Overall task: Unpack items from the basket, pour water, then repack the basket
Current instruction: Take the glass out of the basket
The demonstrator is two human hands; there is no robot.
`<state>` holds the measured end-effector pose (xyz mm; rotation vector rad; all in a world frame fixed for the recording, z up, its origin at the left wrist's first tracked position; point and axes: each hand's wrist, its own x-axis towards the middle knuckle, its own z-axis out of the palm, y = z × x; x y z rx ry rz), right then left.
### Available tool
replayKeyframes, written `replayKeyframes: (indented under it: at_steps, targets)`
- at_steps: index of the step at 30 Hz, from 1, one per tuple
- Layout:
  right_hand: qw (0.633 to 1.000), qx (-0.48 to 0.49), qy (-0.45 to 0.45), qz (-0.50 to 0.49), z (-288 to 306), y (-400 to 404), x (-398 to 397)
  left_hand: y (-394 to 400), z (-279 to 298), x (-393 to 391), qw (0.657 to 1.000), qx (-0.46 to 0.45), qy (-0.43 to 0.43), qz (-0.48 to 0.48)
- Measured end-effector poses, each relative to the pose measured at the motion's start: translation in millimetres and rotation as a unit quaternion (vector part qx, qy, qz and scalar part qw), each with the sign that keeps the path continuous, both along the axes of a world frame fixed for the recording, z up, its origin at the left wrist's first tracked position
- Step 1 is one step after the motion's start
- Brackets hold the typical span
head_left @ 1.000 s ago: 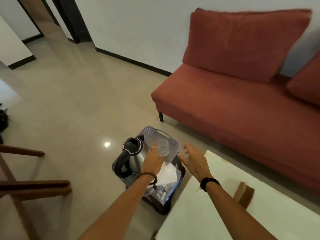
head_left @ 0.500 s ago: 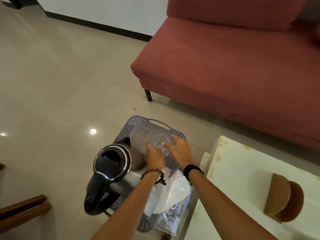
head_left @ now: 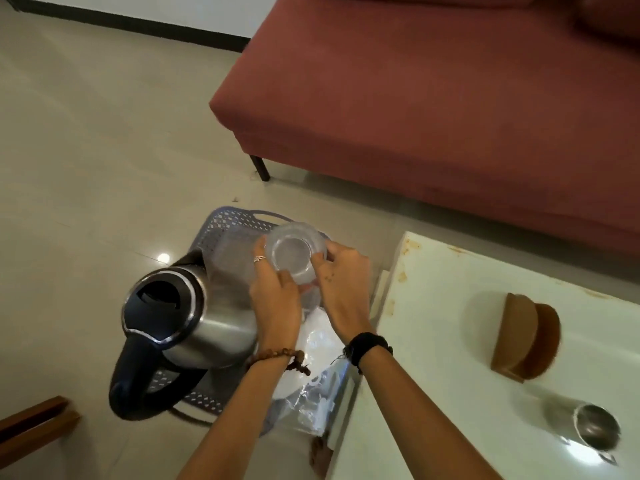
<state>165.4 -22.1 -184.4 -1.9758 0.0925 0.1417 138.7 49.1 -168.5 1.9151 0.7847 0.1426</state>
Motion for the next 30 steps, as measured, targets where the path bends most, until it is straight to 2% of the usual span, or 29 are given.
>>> replayKeyframes:
  at_steps: [3, 5, 10, 15, 24, 30]
  targets:
    - [0.998, 0.032, -0.027, -0.043, 27, -51, -36, -45, 26, -34, 0.998, -0.021, -0.05, -0.034]
    - [0.996, 0.046, -0.025, -0.072, 36, -90, -64, -78, 32, -59, 0.996, -0.041, -0.05, -0.061]
    - [0.989, 0.046, 0.067, -0.126, 31, -194, -142, -171, 20, -122, 0.978, -0.162, -0.009, -0.134]
    - [0.981, 0.058, 0.129, -0.134, 13, -269, -214, -239, -2, -188, 0.965, -0.204, 0.062, -0.15]
    - [0.968, 0.024, 0.21, -0.133, -27, -335, -273, -297, -44, -243, 0.948, -0.215, 0.168, -0.16]
    - [0.961, 0.01, 0.25, -0.113, -61, -340, -275, -299, -80, -246, 0.938, -0.263, 0.2, -0.103]
